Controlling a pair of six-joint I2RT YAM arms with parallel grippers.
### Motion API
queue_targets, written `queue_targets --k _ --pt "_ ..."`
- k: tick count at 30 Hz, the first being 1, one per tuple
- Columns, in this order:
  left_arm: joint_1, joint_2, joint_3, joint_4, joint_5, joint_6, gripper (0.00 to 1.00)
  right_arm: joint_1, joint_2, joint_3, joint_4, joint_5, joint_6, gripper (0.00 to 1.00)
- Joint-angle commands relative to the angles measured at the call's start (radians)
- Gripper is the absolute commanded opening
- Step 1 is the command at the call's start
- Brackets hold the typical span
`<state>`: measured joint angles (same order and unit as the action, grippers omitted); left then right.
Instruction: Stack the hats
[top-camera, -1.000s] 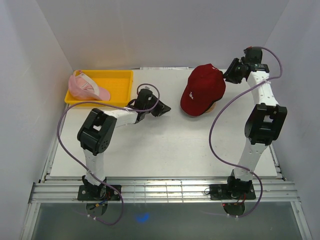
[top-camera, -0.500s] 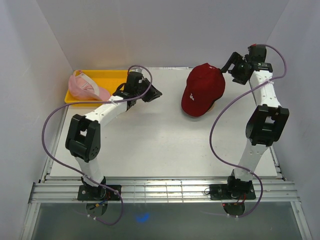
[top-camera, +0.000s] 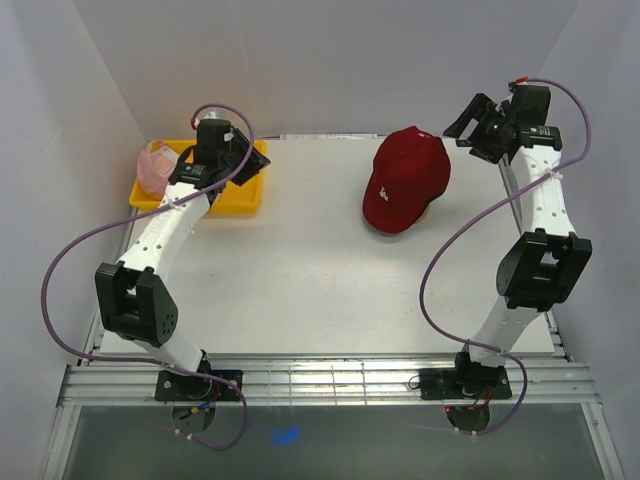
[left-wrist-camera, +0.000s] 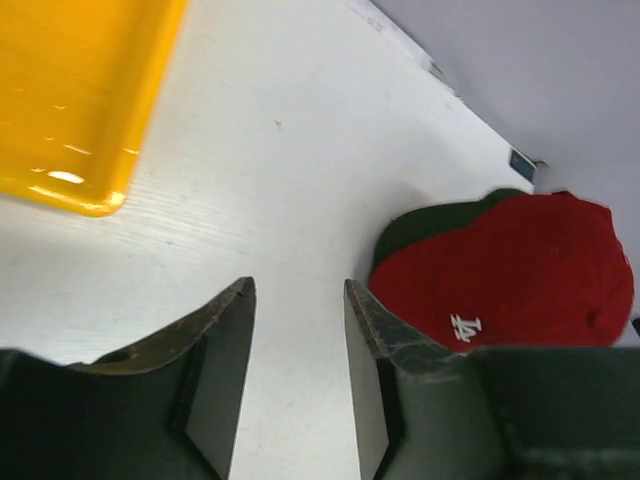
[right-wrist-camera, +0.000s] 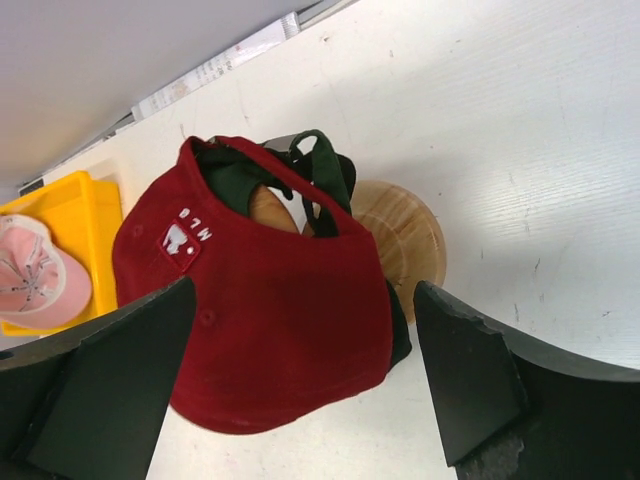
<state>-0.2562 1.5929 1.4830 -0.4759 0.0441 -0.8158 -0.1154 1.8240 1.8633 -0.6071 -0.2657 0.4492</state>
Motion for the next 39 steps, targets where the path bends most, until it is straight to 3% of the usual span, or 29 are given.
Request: queue_targets --k 1,6,9,15,19,22,29,39 --pt "0.075 -0.036 0.135 -0.224 -0.211 0.053 0.53 -0.009 -0.116 -0.01 0.018 -0.032 0.014 0.94" --pt "0.158 0.039 0.207 -0.398 -0.505 -0.038 0.58 -0.009 -0.25 -0.09 0.038 -0.07 0.011 0.94" --pt "0.189 0.105 0.256 -0.513 -0.559 -0.126 0.61 -0.009 -0.302 -0.134 0.044 -0.13 -0.012 0.94" --pt "0.251 0.249 0.309 -0.537 -0.549 -0.151 0.63 0.104 -0.388 -0.134 0.004 -0.17 -0.098 0.97" --pt "0.255 0.28 0.349 -0.563 -0.552 -0.166 0.63 0.377 -0.413 -0.176 0.067 -0.086 -0.142 0.98" --pt "0.293 0.242 0.292 -0.491 -0.537 -0.142 0.63 0.482 -0.355 -0.19 0.098 -0.066 -0.15 1.0" --pt "0.337 0.302 0.307 -0.455 -0.515 -0.079 0.63 0.579 -0.302 -0.167 0.155 -0.035 -0.153 1.0" --pt "0.337 0.414 0.336 -0.406 -0.524 -0.12 0.63 0.638 -0.31 -0.17 0.119 0.002 -0.179 1.0"
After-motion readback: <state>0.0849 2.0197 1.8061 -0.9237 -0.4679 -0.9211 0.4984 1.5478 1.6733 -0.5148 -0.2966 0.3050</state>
